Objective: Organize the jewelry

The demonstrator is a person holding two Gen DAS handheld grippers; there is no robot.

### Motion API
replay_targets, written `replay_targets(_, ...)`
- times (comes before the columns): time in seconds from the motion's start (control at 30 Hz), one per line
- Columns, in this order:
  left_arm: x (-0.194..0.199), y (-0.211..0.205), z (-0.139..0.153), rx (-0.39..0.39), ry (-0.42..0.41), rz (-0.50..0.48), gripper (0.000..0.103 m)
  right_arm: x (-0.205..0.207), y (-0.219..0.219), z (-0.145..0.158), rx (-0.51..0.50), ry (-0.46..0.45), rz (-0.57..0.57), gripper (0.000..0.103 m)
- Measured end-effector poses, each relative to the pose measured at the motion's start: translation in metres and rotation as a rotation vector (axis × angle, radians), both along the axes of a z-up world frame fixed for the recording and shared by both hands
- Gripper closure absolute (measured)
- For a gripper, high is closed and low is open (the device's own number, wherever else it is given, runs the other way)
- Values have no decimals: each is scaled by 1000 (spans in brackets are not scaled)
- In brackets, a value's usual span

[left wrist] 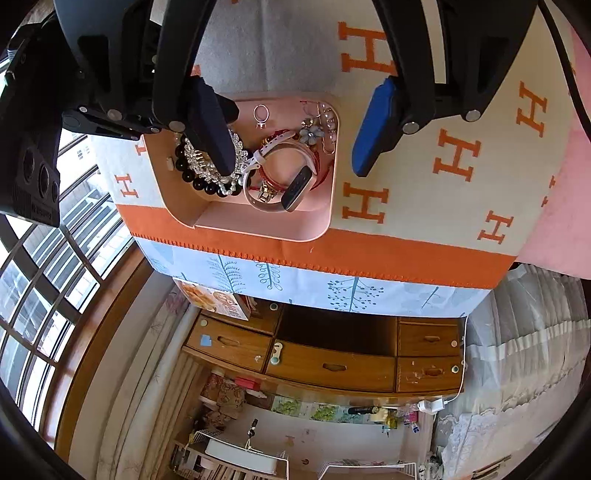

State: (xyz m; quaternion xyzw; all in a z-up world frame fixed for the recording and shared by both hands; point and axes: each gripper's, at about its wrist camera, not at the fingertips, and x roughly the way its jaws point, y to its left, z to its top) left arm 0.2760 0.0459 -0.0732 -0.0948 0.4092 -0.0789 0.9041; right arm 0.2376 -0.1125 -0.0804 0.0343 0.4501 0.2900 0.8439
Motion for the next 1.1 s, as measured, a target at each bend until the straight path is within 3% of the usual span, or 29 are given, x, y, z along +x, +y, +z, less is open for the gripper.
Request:
replay_targets(0.33, -45, 7, 33, 54, -89, 39, 2, -20, -15, 7, 51, 27, -112, 76)
replay_targets(0.53, -80, 9, 46, 109, -76, 48, 1, -52, -30, 21, 88, 16, -214, 74)
replay_targets(0.8, -145, 9, 58, 122, -96, 43, 1, -114, -39, 55, 93, -69, -326, 55)
replay_targets(1.1, -215, -1, 68, 184, -141, 59, 1, -191, -36, 78, 47, -180, -391, 43)
